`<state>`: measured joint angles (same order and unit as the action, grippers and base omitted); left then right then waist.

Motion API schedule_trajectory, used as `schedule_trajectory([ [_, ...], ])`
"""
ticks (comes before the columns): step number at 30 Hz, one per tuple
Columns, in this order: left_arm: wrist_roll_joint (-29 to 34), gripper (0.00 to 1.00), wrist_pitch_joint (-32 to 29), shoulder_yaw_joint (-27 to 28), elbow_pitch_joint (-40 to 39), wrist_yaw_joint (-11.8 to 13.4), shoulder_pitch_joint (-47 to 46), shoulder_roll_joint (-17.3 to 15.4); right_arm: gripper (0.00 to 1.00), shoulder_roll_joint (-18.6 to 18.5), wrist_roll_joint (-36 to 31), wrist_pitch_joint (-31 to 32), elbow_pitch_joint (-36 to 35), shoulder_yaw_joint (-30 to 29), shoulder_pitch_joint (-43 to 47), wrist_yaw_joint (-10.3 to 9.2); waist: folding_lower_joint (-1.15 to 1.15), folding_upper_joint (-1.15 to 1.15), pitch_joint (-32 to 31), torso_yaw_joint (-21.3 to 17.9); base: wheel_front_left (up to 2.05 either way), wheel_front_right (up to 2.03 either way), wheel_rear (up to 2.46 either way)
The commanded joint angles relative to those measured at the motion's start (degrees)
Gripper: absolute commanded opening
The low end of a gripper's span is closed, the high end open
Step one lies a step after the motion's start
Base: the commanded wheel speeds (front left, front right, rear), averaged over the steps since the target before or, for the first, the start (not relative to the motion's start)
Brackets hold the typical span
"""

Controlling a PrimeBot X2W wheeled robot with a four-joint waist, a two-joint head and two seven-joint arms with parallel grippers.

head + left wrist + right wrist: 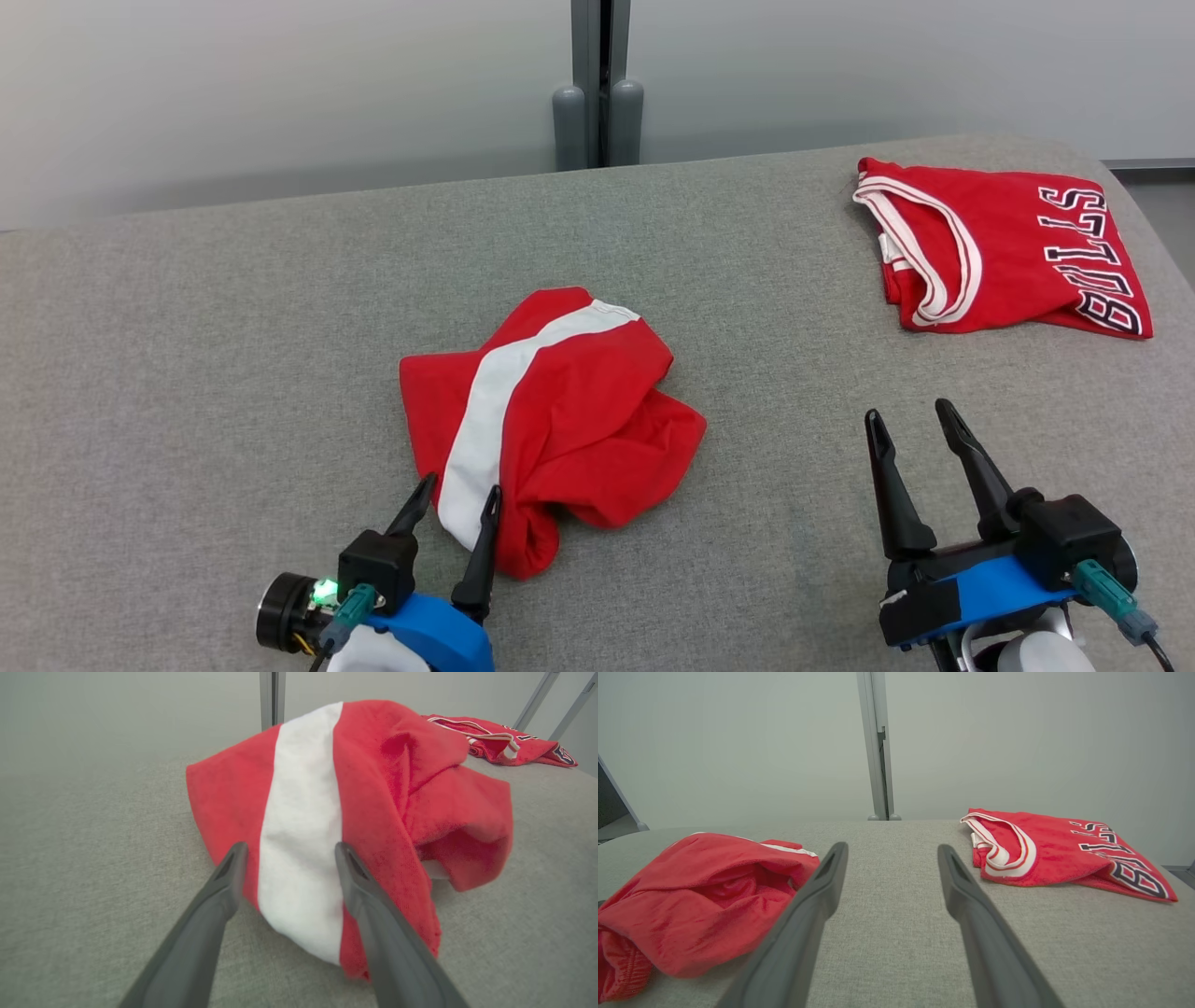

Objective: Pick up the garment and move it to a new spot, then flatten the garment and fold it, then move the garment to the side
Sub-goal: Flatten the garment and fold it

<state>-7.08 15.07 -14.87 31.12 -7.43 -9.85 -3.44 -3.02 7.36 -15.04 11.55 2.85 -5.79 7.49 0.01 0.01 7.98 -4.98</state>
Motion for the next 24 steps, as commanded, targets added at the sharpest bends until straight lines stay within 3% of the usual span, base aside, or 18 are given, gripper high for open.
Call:
schedule_trajectory([
  [1,-0.4,1.00,0.1,-0.4,1.3,0.0,-1.0,0.0,1.00,-0.3,-0.1,-0.2,0.0,0.0,-0.9,0.01,-0.01,-0.01,0.2,-0.2,0.00,0.00,0.00],
  [9,-1.3,1.00,0.1,-2.2,9.9,0.0,-3.4,0.5,1.00,-0.3,-0.3,-0.2,0.4,0.2,-1.3,0.01,-0.01,-0.01,1.0,-0.6,0.00,0.00,0.00],
  [11,-2.2,0.35,0.1,-2.5,11.1,0.0,-4.0,0.5,1.00,-0.3,-0.3,-0.2,0.5,0.4,-1.3,0.01,-0.01,-0.01,0.9,-0.7,0.00,0.00,0.00],
  [13,-3.2,0.00,0.1,-3.4,12.3,0.0,-4.5,0.5,1.00,-0.3,-0.2,-0.2,0.8,0.5,-1.3,0.01,-0.01,-0.01,0.7,-0.8,0.00,0.00,0.00],
  [19,-4.5,0.00,0.1,-1.1,11.7,1.0,-6.8,-0.1,1.00,-0.4,-0.2,-0.2,0.8,0.1,-1.0,0.01,-0.01,-0.01,0.3,-0.5,0.00,0.00,0.00],
  [24,-4.2,0.00,0.1,6.4,5.7,2.7,-11.5,-5.7,1.00,-0.4,-0.3,-0.2,0.4,-0.9,-0.5,0.01,-0.01,-0.01,-0.2,0.7,0.00,0.00,0.00],
])
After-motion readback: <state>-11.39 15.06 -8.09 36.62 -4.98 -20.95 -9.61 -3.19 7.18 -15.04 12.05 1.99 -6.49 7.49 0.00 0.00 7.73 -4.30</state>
